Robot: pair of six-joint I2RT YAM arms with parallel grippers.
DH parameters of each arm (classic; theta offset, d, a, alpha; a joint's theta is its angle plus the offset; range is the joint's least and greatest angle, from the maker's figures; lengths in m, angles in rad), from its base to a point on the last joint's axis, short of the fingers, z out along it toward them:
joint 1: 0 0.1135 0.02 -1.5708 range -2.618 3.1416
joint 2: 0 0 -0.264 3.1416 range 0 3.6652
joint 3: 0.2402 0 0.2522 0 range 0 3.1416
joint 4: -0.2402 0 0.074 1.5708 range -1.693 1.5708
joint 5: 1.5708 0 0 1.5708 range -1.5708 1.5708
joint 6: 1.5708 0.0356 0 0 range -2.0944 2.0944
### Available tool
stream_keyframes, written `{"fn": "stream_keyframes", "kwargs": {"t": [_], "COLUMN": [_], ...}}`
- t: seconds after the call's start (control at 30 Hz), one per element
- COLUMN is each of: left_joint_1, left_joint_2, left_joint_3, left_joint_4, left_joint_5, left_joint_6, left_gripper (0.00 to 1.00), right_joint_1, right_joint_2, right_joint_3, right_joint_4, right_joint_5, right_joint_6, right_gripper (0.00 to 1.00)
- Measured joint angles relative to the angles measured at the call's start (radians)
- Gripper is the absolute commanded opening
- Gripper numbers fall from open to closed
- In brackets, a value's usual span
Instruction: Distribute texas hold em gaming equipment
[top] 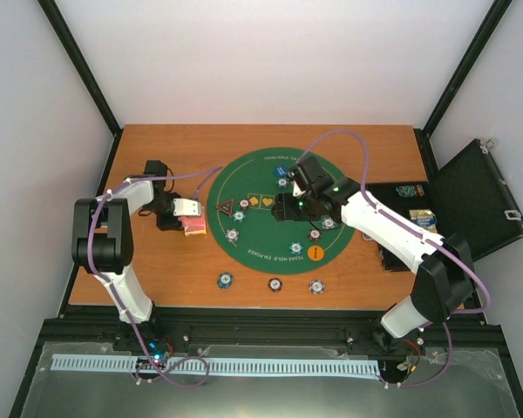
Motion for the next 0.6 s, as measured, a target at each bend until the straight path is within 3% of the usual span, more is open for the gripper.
{"fn": "stream_keyframes", "kwargs": {"t": [0.2, 0.6], "left_joint_1": [0.002, 0.003], "left_joint_2": [-0.024, -0.152], "left_joint_3": [-0.003, 0.003], "left_joint_4": [-0.029, -0.156], "left_joint_5": [-0.002, 0.049], "left_joint_6": [-0.010, -0.036], "left_gripper": [0.01, 0.01], "right_joint_1": [0.002, 0.013], "right_joint_2": [0.002, 0.036], "right_joint_3": [-0.021, -0.075], "right_joint_4": [0.051, 0.234], "right_joint_5": [-0.053, -0.230], "right_joint_6": [0.019, 0.097], "right_gripper": [0.73, 0.74]}}
